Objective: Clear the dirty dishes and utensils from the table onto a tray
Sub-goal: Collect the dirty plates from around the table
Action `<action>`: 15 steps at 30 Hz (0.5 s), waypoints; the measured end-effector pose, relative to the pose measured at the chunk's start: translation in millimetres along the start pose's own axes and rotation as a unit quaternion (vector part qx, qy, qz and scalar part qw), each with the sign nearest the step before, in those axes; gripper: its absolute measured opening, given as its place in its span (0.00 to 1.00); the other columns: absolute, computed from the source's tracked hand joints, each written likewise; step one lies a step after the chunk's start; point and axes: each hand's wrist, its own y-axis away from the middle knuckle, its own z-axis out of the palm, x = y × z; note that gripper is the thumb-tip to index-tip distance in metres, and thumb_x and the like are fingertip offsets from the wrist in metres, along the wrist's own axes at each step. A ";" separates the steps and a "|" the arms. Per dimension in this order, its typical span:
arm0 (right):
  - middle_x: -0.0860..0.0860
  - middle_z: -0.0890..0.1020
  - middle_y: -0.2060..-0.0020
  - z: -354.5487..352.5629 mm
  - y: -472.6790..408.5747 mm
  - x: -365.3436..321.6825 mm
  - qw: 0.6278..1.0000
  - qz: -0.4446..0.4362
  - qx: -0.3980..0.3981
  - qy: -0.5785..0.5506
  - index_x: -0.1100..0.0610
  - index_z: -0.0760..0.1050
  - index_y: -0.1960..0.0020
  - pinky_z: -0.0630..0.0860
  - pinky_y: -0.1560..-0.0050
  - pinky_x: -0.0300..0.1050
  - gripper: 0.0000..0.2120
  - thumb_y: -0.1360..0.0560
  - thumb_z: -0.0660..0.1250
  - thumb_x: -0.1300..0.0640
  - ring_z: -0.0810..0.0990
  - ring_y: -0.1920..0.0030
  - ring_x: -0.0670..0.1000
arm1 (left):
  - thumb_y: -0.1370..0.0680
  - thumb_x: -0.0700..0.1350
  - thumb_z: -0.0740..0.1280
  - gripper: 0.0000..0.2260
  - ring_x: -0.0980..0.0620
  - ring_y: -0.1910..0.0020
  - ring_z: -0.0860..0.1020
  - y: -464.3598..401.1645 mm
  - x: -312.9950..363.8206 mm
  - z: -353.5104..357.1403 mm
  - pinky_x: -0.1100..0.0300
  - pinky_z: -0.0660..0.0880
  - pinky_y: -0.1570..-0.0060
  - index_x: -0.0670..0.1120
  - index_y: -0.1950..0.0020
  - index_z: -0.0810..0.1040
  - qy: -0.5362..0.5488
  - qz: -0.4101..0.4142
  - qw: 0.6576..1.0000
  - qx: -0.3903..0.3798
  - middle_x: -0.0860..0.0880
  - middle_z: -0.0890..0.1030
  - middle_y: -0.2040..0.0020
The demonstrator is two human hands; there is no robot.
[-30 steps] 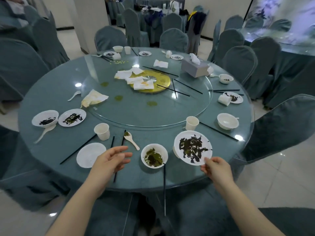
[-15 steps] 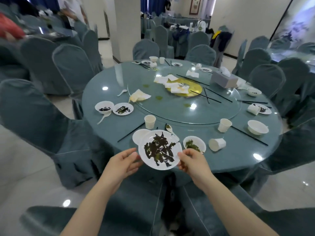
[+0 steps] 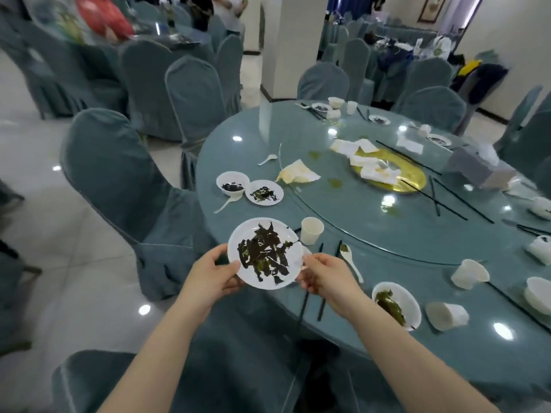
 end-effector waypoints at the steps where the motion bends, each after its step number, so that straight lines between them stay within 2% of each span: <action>1: 0.55 0.82 0.70 0.4 -19.1 -4.3 1.000 0.013 -0.005 -0.006 0.61 0.75 0.53 0.70 0.72 0.39 0.08 0.21 0.62 0.56 0.76 0.73 0.50 | 0.21 0.37 0.63 0.14 0.48 0.63 0.82 -9.4 1.7 -1.4 0.55 0.81 0.60 0.52 0.39 0.75 0.003 -0.001 1.000 0.025 0.44 0.85 0.56; 5: 0.55 0.82 0.70 3.4 -104.0 -18.5 0.998 0.052 -0.020 -0.003 0.60 0.73 0.54 0.68 0.74 0.38 0.04 0.22 0.62 0.60 0.75 0.75 0.50 | 0.21 0.34 0.62 0.13 0.47 0.63 0.84 -41.4 7.8 -7.0 0.62 0.79 0.68 0.51 0.44 0.76 0.065 -0.012 0.993 0.099 0.46 0.86 0.58; 8: 0.53 0.83 0.71 15.8 -168.7 -21.9 0.996 0.080 -0.032 0.000 0.59 0.72 0.54 0.68 0.76 0.37 0.03 0.22 0.62 0.61 0.75 0.76 0.49 | 0.21 0.36 0.63 0.12 0.47 0.61 0.85 -57.8 9.9 -17.0 0.62 0.79 0.68 0.53 0.46 0.75 0.071 -0.021 0.985 0.156 0.45 0.85 0.55; 11: 0.53 0.82 0.75 34.8 -229.5 -23.3 0.994 0.104 -0.033 -0.020 0.60 0.70 0.55 0.68 0.79 0.34 0.04 0.21 0.62 0.62 0.77 0.79 0.47 | 0.21 0.36 0.64 0.11 0.49 0.63 0.85 -67.1 6.7 -29.4 0.63 0.78 0.70 0.52 0.48 0.75 0.093 -0.040 0.970 0.222 0.44 0.83 0.53; 13: 0.54 0.81 0.77 47.1 -266.2 -22.7 0.991 0.123 -0.022 -0.044 0.61 0.69 0.55 0.68 0.81 0.33 0.06 0.21 0.61 0.60 0.77 0.80 0.48 | 0.21 0.37 0.65 0.11 0.50 0.62 0.85 -69.6 2.8 -37.2 0.62 0.79 0.68 0.52 0.46 0.75 0.094 -0.057 0.958 0.265 0.45 0.84 0.52; 15: 0.57 0.82 0.73 55.7 -297.0 -21.0 0.987 0.151 0.000 -0.059 0.63 0.68 0.53 0.69 0.81 0.34 0.08 0.20 0.61 0.58 0.79 0.77 0.52 | 0.21 0.39 0.65 0.12 0.50 0.62 0.85 -69.5 -2.9 -44.6 0.60 0.81 0.64 0.52 0.41 0.75 0.106 -0.070 0.946 0.299 0.45 0.84 0.52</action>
